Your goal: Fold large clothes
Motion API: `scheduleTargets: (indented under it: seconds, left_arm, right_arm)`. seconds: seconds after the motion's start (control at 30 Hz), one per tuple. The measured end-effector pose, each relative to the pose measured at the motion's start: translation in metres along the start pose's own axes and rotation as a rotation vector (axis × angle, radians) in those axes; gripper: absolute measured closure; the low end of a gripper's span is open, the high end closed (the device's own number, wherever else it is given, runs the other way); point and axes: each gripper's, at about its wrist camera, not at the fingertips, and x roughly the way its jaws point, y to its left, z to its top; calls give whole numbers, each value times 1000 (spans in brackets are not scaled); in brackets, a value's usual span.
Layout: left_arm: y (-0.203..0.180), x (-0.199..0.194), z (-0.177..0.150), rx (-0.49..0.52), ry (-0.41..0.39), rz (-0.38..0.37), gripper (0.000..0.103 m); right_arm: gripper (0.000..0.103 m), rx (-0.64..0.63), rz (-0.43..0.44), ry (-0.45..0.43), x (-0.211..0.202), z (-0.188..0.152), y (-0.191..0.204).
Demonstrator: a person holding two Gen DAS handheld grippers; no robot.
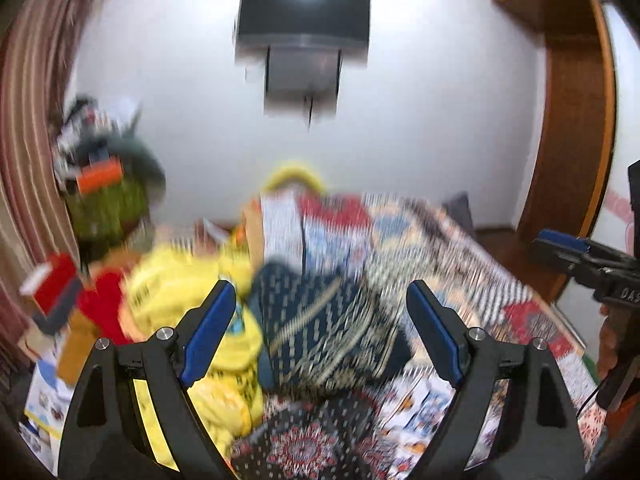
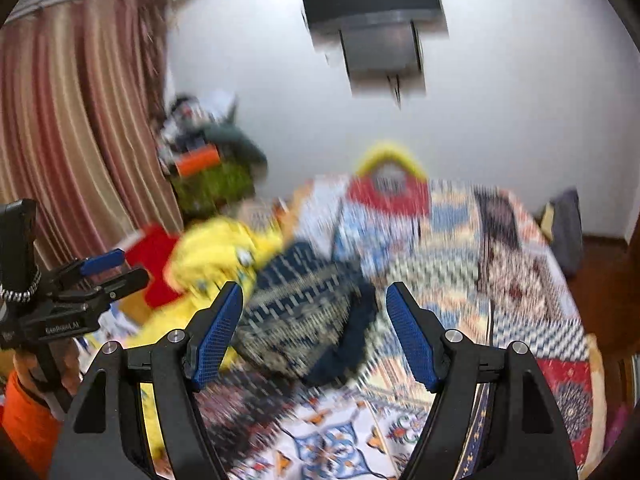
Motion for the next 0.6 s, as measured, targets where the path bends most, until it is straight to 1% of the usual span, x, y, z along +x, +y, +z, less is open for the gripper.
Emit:
scheduleTargets:
  seconds: [0.03,0.07,0.1,0.2,0.23,0.33,0.43,0.47,0.5,0.53,0.57,0.6]
  left_arm:
    - [-6,-19,6,3,-54,-1,16]
    - [-10,-31,9,2,-86,-5,16]
    - [-13,-43,12,3,-115,-9,16]
    - [-25,-79,14,15,-219,15,16]
    - [-28,-88,13,15,-241,19,16]
    - [-34,-106,9,11,-287,16,16]
    - [-42,-121,2,17,-322,35,15]
    - [-43,-124,0,19,-326,36,14]
    - [-44,-126,-2,17,-327,35,9]
    - [-44,-128,-4,12,-329,37,6]
    - [-44,-130,-6,7,-331,42,2]
    - [-45,-132,-8,4,-334,48,1]
  right_arm:
    - [32,-8,3,-40,-12,4,7]
    - [32,-17,6,-85,-26,8,15]
    - [32,-23,8,-110,-33,10,21]
    - [32,-31,16,-197,-58,13,37]
    - [32,-30,16,-218,-65,12,41]
    - [32,-26,19,-274,-81,8,52]
    - [32,-33,8,-307,-89,3,60]
    - [32,-41,-3,-316,-91,1,63]
    - [31,-47,-14,-321,-91,-1,63]
    - [25,-51,-24,-324,-91,-2,64]
    - [22,-56,-36,-329,-92,-3,66]
    - [19,-59,-51,-335,-92,-4,67]
